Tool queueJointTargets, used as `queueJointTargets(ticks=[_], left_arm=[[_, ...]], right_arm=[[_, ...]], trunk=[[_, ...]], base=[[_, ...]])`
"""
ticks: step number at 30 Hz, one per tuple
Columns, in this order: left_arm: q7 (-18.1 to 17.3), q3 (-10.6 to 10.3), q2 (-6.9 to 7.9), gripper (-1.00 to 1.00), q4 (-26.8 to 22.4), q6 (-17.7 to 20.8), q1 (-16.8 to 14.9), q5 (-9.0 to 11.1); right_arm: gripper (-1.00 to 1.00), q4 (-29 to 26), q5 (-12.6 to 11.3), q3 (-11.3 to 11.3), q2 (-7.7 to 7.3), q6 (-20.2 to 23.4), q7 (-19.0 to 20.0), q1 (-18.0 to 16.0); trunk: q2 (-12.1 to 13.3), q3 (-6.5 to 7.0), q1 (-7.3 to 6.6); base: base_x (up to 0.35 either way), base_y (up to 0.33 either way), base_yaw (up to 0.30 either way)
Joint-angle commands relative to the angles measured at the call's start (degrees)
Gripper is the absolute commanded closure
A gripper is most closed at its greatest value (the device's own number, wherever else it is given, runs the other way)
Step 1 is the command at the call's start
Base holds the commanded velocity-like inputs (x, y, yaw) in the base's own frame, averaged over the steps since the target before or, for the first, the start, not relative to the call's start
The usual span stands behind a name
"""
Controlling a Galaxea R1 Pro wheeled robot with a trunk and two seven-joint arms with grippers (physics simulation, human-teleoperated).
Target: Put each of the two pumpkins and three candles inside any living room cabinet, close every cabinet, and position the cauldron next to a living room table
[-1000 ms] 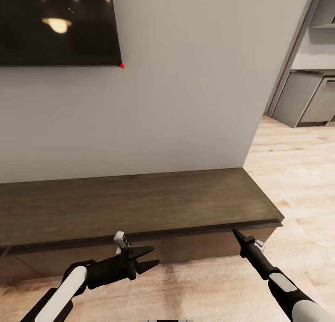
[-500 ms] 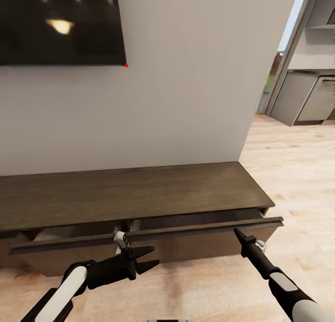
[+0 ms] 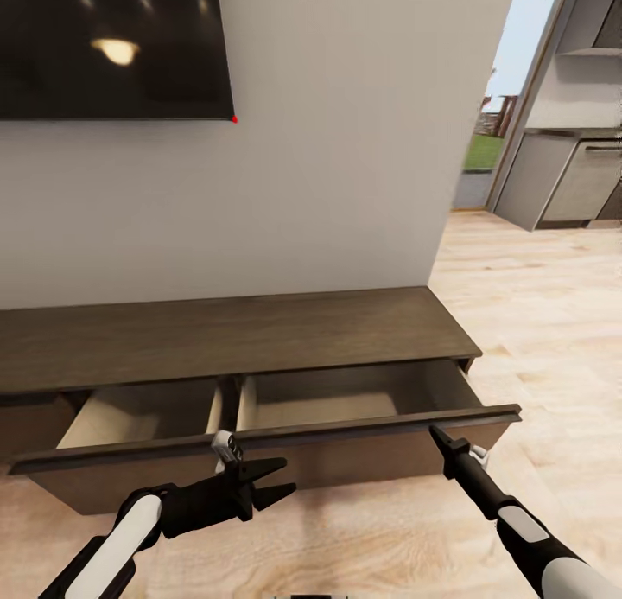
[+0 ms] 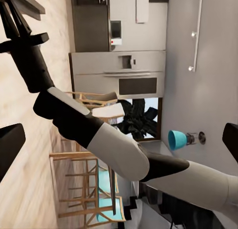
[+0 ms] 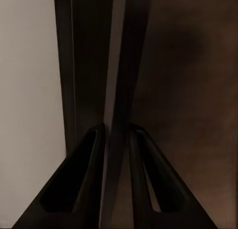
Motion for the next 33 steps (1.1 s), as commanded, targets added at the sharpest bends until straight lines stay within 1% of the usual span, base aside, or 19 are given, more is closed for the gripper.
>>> queueJointTargets(ticks=[1,11,33], left_arm=[[-0.1,-0.1,0.04,-1.0,0.0,0.2,0.0,0.1],[-0.1,0.0,0.04,-1.0,0.0,0.1,0.0,0.1],[-0.1,0.0,0.04,-1.0,0.1,0.1,0.0,0.1]], right_arm=[[1.0,-0.4,-1.8,-1.9,-0.02,1.3,1.0,-0.1],[1.0,-0.5,-1.8,-1.9,-0.02,1.2,1.4,-0.1],[1.0,-0.5,-1.9,-2.0,-0.02,1.6,1.4,-0.1]], trunk=[[0.0,-0.04,-0.05],[0.0,-0.04,-0.05],[0.0,-0.04,-0.05]], base=[[-0.217,-0.1,0.0],[-0.127,-0.036,0.0],[-0.004,0.0,0.0]])
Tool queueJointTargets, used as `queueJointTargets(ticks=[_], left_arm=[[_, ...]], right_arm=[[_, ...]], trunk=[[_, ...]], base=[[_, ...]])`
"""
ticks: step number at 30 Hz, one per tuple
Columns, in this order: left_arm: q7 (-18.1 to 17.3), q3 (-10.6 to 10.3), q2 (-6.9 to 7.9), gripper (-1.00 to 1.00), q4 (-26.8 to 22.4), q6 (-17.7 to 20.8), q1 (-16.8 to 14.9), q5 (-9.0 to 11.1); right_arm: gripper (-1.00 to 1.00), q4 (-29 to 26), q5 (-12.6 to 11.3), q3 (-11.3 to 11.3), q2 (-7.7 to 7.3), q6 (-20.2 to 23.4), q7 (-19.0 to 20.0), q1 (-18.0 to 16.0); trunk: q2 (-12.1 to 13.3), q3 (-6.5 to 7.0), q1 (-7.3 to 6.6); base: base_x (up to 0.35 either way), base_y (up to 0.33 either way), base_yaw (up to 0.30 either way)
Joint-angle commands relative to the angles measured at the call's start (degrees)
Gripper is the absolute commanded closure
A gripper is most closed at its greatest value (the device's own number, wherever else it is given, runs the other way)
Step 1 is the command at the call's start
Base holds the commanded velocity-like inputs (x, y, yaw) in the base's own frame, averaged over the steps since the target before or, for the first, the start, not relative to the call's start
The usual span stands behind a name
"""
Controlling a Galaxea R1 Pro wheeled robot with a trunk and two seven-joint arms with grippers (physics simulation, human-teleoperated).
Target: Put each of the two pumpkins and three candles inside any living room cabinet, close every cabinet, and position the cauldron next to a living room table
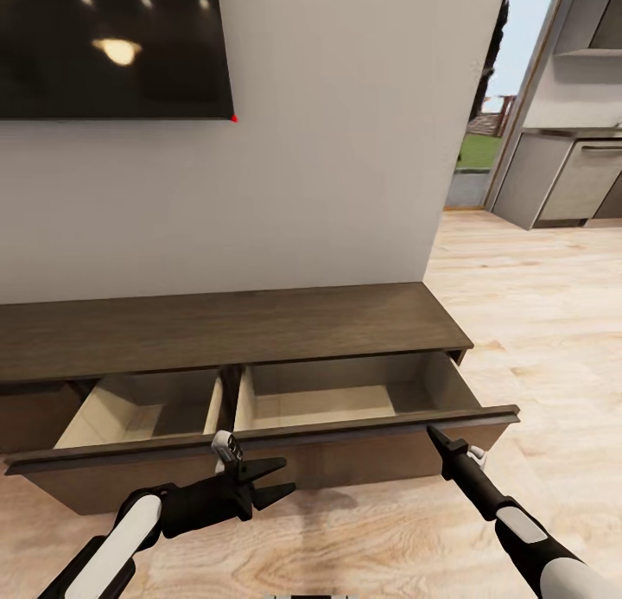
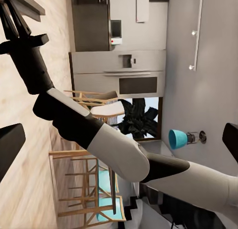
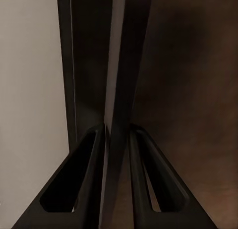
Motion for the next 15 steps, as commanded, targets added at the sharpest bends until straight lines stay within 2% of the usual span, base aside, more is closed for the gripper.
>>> queueJointTargets(ticks=[1,15], left_arm=[[-0.1,-0.1,0.04,-1.0,0.0,0.2,0.0,0.1],[-0.2,0.0,0.04,-1.0,-0.1,0.2,0.0,0.1]], right_arm=[[1.0,-0.8,-1.9,-2.7,-0.19,1.2,0.5,-0.1],[1.0,-0.8,-2.1,-2.9,-0.19,1.2,-0.2,-0.1]], trunk=[[0.0,-0.04,-0.02],[0.0,-0.04,-0.02]], base=[[0.0,0.0,0.0],[-0.002,0.0,0.0]])
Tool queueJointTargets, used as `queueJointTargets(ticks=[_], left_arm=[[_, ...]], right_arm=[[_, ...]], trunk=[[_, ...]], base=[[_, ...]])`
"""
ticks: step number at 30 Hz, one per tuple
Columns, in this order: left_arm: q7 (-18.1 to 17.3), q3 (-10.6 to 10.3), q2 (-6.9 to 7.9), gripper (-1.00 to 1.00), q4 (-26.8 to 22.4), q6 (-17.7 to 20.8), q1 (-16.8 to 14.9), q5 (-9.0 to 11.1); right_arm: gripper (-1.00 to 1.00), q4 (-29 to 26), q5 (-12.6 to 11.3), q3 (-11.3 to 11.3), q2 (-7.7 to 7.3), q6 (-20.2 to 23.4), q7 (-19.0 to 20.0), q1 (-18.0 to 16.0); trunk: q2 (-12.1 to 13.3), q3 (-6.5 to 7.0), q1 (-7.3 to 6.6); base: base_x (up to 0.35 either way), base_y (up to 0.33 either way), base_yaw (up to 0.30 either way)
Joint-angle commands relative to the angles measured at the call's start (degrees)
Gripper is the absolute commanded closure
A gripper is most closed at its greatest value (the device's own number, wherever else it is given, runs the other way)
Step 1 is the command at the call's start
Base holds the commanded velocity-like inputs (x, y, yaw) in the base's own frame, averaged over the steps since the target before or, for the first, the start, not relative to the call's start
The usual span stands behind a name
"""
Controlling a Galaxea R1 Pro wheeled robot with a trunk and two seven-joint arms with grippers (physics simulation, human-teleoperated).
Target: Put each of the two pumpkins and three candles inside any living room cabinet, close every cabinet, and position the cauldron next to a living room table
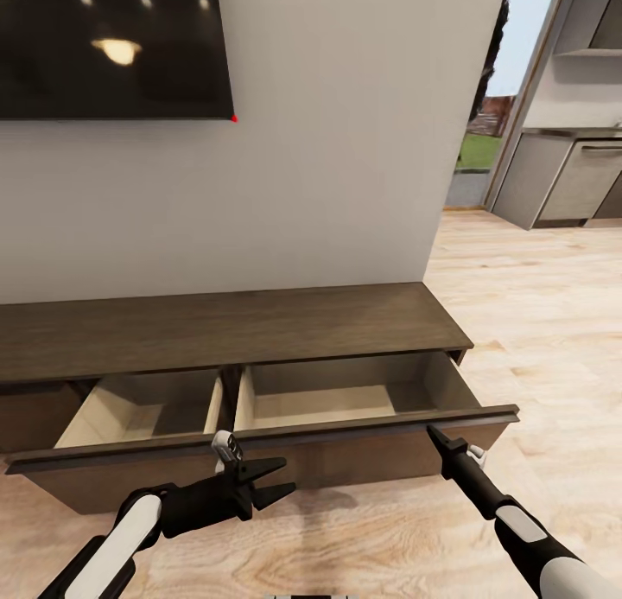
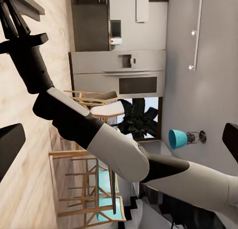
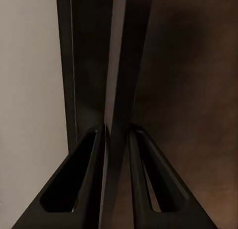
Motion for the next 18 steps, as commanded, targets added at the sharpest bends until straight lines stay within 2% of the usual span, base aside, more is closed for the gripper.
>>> queueJointTargets(ticks=[1,18], left_arm=[[-0.1,0.0,0.04,-1.0,0.0,0.2,0.0,0.1],[-0.1,-0.1,0.04,-1.0,0.0,0.2,0.0,0.1]], right_arm=[[1.0,-0.3,-1.8,-2.9,-0.26,1.2,0.6,-0.1],[1.0,-0.3,-1.8,-2.9,-0.26,1.5,0.5,-0.1]], trunk=[[0.0,-0.03,-0.02],[0.0,-0.03,-0.02]], base=[[0.0,0.0,0.0],[-0.023,0.0,0.0]])
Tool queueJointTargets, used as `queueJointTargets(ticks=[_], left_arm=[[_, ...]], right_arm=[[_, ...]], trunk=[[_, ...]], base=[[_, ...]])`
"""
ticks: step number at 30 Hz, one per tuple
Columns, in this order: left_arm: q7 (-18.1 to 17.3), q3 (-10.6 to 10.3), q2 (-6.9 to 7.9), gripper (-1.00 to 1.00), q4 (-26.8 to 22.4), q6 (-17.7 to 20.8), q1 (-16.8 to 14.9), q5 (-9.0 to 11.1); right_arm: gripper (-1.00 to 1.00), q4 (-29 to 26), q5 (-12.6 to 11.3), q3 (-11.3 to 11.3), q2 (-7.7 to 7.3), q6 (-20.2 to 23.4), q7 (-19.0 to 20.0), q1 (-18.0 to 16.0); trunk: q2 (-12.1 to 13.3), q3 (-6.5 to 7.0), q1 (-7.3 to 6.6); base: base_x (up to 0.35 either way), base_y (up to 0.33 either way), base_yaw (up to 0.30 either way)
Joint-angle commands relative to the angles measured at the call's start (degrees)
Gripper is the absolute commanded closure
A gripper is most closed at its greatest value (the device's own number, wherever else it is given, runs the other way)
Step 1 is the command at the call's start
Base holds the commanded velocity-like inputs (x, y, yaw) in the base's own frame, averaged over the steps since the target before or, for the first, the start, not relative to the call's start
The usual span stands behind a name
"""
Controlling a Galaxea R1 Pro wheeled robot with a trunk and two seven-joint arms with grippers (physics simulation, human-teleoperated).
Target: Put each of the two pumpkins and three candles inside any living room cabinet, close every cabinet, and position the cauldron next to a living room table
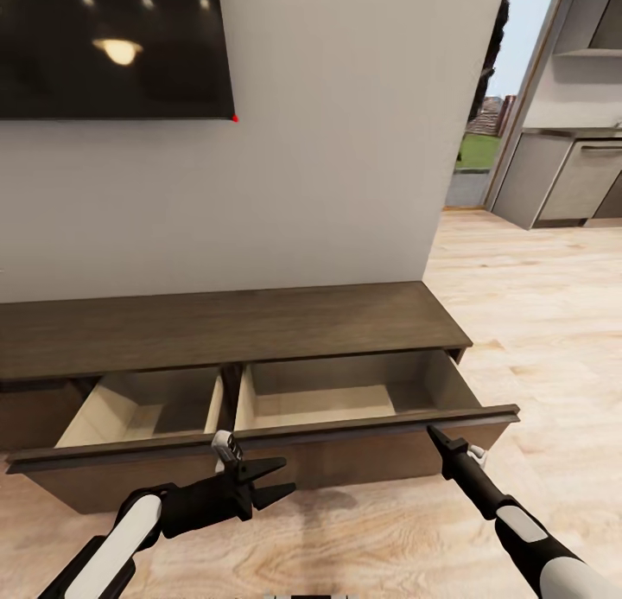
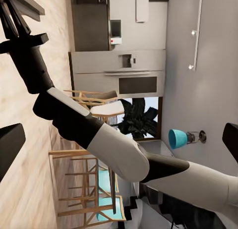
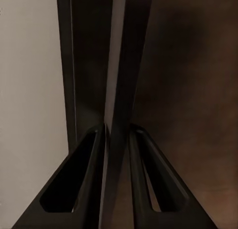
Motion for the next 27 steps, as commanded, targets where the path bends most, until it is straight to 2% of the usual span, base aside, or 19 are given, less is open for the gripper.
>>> queueJointTargets(ticks=[1,27], left_arm=[[-0.1,-0.1,0.04,-1.0,0.0,0.2,0.0,0.1],[-0.1,0.0,0.04,-1.0,0.0,0.2,0.0,0.1]], right_arm=[[1.0,-0.3,-2.1,-2.4,-0.23,1.4,0.5,-0.1],[1.0,-0.3,-2.1,-2.5,-0.21,1.1,0.4,-0.1]], trunk=[[0.0,-0.04,-0.03],[0.0,-0.04,-0.03]], base=[[-0.116,0.0,0.0],[-0.027,0.0,0.0]])
